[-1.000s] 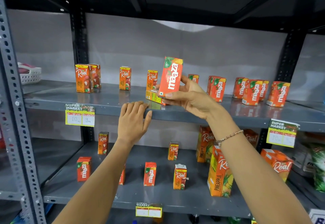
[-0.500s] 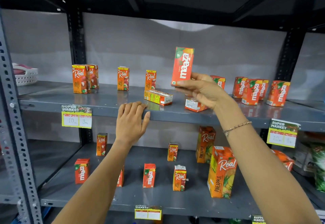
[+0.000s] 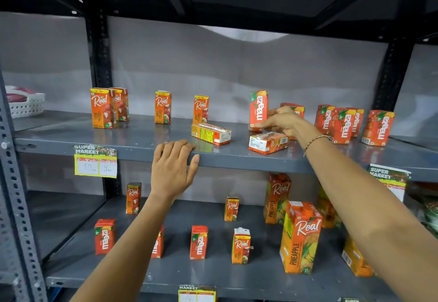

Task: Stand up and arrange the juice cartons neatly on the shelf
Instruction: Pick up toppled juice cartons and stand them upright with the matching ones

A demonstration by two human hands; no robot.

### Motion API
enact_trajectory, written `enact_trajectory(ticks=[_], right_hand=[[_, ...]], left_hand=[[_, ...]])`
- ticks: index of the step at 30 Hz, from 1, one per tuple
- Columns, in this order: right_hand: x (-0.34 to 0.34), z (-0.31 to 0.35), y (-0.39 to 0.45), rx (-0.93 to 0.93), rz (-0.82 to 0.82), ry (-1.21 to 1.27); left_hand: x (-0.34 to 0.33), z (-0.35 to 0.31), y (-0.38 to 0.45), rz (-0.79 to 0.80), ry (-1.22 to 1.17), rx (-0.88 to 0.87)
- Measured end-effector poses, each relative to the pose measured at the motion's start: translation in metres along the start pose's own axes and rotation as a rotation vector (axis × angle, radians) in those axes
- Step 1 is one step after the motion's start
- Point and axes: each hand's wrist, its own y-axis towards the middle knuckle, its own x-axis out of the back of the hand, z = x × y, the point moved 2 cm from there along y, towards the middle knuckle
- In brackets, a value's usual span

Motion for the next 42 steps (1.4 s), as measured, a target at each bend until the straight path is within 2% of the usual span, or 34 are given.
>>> enact_trajectory(ticks=[7, 11, 16, 20, 23, 28, 29, 31, 33, 39, 42], right_hand=[[0.001, -0.003, 0.015, -0.105, 0.115, -0.409], [-0.002, -0.005, 0.02, -0.074, 0.125, -0.446], [-0.005, -0.007, 0.022, 0.004, 0.068, -0.607], [-0.004, -0.005, 0.017, 0.002, 0.084, -0.62], [0.001, 0.002, 0.007, -0.006, 0.1, -0.54], [0.009, 0.024, -0.03, 0.229, -0.156, -0.519], [0.009, 0.026, -0.039, 0.292, -0.166, -0.53], [0.008, 0.027, -0.056, 0.382, -0.097, -0.649], [0.004, 0.023, -0.067, 0.388, -0.003, -0.851], [-0.001, 0.01, -0.078, 0.218, 0.118, -1.179], [-0.004, 0.006, -0.083, 0.147, 0.172, -1.185]], left_hand=[[-0.004, 0.003, 0.0, -0.074, 0.016, -0.042], [-0.006, 0.003, 0.0, -0.101, 0.03, -0.051], [-0.007, 0.003, 0.0, -0.121, 0.044, -0.057], [-0.007, 0.002, 0.0, -0.122, 0.044, -0.053], [-0.005, 0.002, 0.0, -0.106, 0.042, -0.048], [-0.002, -0.001, -0.001, -0.085, 0.039, -0.029], [-0.001, -0.001, -0.001, -0.08, 0.036, -0.024], [0.0, -0.002, -0.001, -0.077, 0.03, -0.021], [0.001, -0.002, -0.002, -0.069, 0.023, -0.02], [0.003, -0.001, -0.003, -0.017, 0.006, -0.015], [0.004, 0.0, -0.003, -0.002, -0.005, -0.022]])
